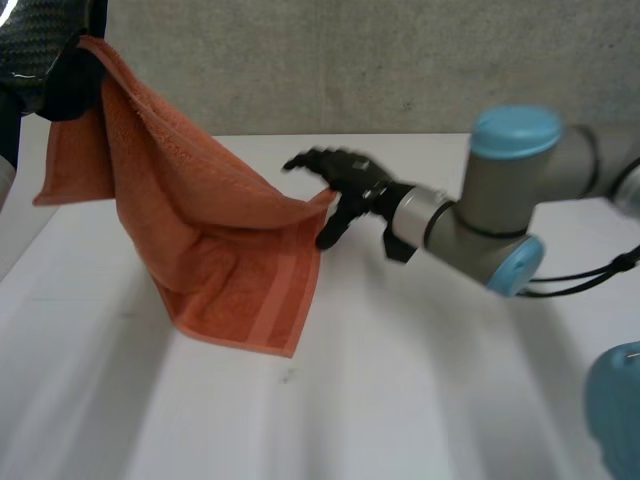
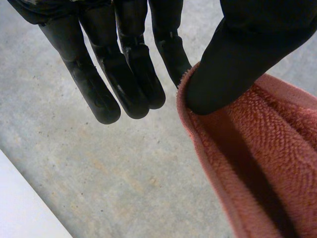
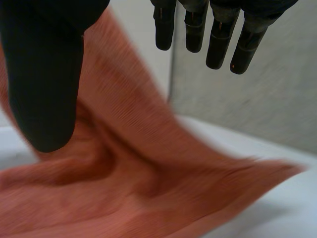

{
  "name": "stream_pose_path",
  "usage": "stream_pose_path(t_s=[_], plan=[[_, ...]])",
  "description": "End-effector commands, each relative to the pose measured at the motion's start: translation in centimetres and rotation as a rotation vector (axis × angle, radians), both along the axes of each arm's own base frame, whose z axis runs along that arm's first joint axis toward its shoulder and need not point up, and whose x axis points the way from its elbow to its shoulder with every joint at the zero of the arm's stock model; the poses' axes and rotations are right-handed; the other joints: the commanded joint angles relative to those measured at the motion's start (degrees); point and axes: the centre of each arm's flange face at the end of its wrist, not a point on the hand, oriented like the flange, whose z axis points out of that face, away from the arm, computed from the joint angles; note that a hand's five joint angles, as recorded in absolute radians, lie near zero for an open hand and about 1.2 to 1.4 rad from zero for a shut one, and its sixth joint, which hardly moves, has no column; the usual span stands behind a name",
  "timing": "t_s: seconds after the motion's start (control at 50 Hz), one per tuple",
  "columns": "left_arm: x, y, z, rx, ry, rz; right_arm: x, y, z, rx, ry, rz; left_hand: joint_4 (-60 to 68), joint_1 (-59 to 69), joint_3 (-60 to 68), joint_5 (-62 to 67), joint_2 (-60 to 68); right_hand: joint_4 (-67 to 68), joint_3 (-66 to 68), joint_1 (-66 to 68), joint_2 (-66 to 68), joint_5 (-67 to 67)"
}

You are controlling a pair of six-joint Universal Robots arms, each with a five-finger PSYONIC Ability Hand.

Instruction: Fold the laundry

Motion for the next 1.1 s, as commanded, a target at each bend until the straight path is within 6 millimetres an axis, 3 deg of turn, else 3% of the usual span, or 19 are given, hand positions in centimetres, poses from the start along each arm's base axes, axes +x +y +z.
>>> stream_pose_path(t_s=[0.02, 0.08, 0.16, 0.24, 0.32, 0.48, 0.58, 0.6, 0.64, 0.66, 0.7, 0.72, 0.78, 0.82, 0.92, 0.96, 1.0, 1.06, 1.1], plan=[[0.0, 0.2, -0.1, 0.015, -0.005, -0.002, 2.4, 2.4, -4.6, 0.071, 0.063, 0.043, 11.49, 15.47, 11.72, 14.41, 11.35, 10.1, 8.96, 11.45, 9.14, 8.43], [0.0, 0.3, -0.1, 0.018, -0.005, -0.005, 2.6, 2.2, -5.0, 0.066, 0.066, 0.02, 11.49, 15.47, 11.72, 14.41, 11.35, 14.49, 13.34, 15.84, 13.52, 12.82], [0.0, 0.6, 0.1, 0.012, 0.0, -0.008, 3.0, 1.2, -5.4, 0.012, 0.061, -0.091, 11.49, 15.47, 11.72, 14.41, 11.35, 66.33, 65.19, 67.68, 65.37, 64.66], [0.0, 0.4, -0.1, 0.019, -0.003, -0.006, 2.3, -0.2, -4.1, -0.048, 0.054, -0.227, 11.49, 15.47, 11.72, 14.41, 11.35, 66.43, 65.28, 67.78, 65.47, 64.76], [0.2, -0.4, -1.0, 0.046, -0.014, 0.011, 1.1, -0.7, 0.5, -0.199, 0.089, -0.33, 11.49, 15.47, 11.72, 14.41, 11.35, 66.43, 65.28, 67.78, 65.47, 64.76], [0.8, -4.6, -5.6, 0.196, -0.067, 0.079, -5.1, 0.2, 8.4, -0.62, 0.426, -0.417, 11.49, 15.47, 11.72, 14.41, 11.35, 66.43, 65.28, 67.78, 65.47, 64.76], [0.7, -6.6, -8.8, 0.302, -0.103, 0.098, -8.6, 2.9, 11.9, -0.689, 0.543, -0.448, 11.49, 15.47, 11.72, 14.41, 11.35, 66.43, 65.28, 67.78, 65.47, 64.76], [0.7, -6.8, -9.4, 0.323, -0.108, 0.099, -8.6, 2.9, 11.9, -0.689, 0.543, -0.448, 11.49, 15.47, 11.72, 14.41, 11.35, 66.43, 65.28, 67.78, 65.47, 64.76], [0.6, -7.2, -10.5, 0.365, -0.124, 0.099, -11.1, 4.9, 11.9, -0.597, 0.64, -0.424, 11.49, 15.47, 11.72, 14.41, 11.35, 66.43, 65.28, 67.78, 65.47, 64.76], [0.5, -7.7, -12.4, 0.44, -0.148, 0.1, -11.6, 5.3, 11.8, -0.572, 0.66, -0.415, 11.49, 15.47, 11.72, 14.41, 11.35, 66.43, 65.28, 67.78, 65.47, 64.76], [0.5, -7.8, -13.1, 0.473, -0.159, 0.099, -11.9, 5.8, 11.7, -0.549, 0.679, -0.403, 11.49, 15.47, 11.72, 14.41, 11.35, 66.43, 65.28, 67.78, 65.47, 64.76], [0.4, -8.1, -15.2, 0.563, -0.2, 0.098, -12.4, 6.8, 11.3, -0.499, 0.715, -0.372, 11.49, 15.47, 11.72, 14.41, 11.35, 66.43, 65.28, 67.78, 65.47, 64.76], [0.3, -8.2, -16.6, 0.623, -0.229, 0.095, -12.9, 8.1, 9.8, -0.412, 0.784, -0.309, 11.49, 15.47, 11.72, 14.41, 11.35, 66.43, 65.28, 67.78, 65.47, 64.76], [0.1, -8.2, -19.2, 0.714, -0.289, 0.087, -12.7, 8.3, 8.7, -0.392, 0.812, -0.275, 11.49, 15.47, 11.72, 14.41, 11.35, 66.43, 65.28, 67.78, 65.47, 64.76], [-0.7, -9.1, -21.8, 0.757, -0.354, 0.076, -11.7, 5.3, 2.2, -0.299, 0.912, -0.198, 11.49, 15.47, 11.72, 14.41, 11.35, 66.43, 65.28, 67.78, 65.47, 64.76], [-1.1, -10.7, -22.1, 0.719, -0.366, 0.082, -11.2, 4.1, 1.7, -0.319, 0.899, -0.212, 11.49, 15.47, 11.72, 14.41, 11.35, 66.43, 65.28, 67.78, 65.47, 64.76], [-1.6, -12.2, -21.6, 0.665, -0.363, 0.09, -10.3, 1.8, 2.4, -0.387, 0.849, -0.268, 11.49, 15.47, 11.72, 14.41, 11.35, 66.43, 65.28, 67.78, 65.47, 64.76], [-2.7, -15.3, -18.6, 0.503, -0.337, 0.102, -9.5, -0.7, 4.5, -0.498, 0.775, -0.358, 11.49, 15.47, 11.72, 14.41, 11.35, 66.43, 65.28, 67.78, 65.47, 64.76], [-3.4, -17.6, -14.5, 0.325, -0.287, 0.121, -8.9, -3.2, 8.0, -0.635, 0.671, -0.488, 11.49, 15.47, 11.72, 14.41, 11.35, 66.43, 65.28, 67.78, 65.47, 64.76]])
